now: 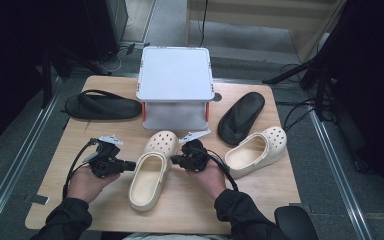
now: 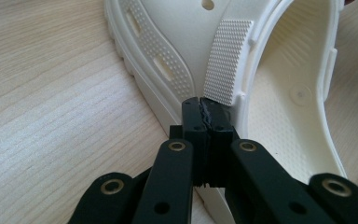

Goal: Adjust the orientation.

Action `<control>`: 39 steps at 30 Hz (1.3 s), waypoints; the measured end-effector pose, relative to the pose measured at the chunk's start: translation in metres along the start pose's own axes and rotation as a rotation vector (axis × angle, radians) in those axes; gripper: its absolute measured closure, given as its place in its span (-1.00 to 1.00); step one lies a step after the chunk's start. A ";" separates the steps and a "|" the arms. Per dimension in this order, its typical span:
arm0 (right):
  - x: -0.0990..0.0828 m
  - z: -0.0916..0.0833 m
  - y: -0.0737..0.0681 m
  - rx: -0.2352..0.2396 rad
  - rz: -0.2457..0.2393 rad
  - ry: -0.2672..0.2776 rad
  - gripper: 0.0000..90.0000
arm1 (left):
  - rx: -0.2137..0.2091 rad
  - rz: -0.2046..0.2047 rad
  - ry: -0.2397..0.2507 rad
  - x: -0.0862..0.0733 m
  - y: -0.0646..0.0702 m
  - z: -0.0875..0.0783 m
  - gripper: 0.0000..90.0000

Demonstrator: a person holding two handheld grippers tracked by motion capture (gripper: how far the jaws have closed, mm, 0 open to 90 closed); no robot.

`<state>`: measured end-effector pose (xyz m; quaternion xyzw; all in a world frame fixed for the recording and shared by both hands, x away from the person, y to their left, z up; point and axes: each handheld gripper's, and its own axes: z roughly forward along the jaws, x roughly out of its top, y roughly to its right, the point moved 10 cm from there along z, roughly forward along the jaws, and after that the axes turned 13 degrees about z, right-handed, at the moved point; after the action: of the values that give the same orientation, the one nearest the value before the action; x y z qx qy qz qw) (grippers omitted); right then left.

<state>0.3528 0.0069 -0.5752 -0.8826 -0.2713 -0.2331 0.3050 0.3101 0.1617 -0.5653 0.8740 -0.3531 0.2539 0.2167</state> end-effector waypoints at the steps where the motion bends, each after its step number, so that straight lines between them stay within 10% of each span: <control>1: 0.001 0.001 0.000 -0.003 0.000 0.002 1.00 | -0.006 -0.009 0.001 0.000 0.000 0.000 1.00; 19: 0.017 0.009 0.006 -0.018 0.003 0.029 0.95 | -0.018 -0.063 0.027 -0.002 -0.009 -0.002 0.83; 39: 0.010 -0.044 0.024 -0.054 -0.020 0.094 0.32 | 0.007 -0.034 0.090 0.018 -0.026 -0.014 0.03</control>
<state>0.3644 -0.0352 -0.5489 -0.8759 -0.2590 -0.2844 0.2911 0.3361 0.1775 -0.5491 0.8683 -0.3271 0.2905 0.2339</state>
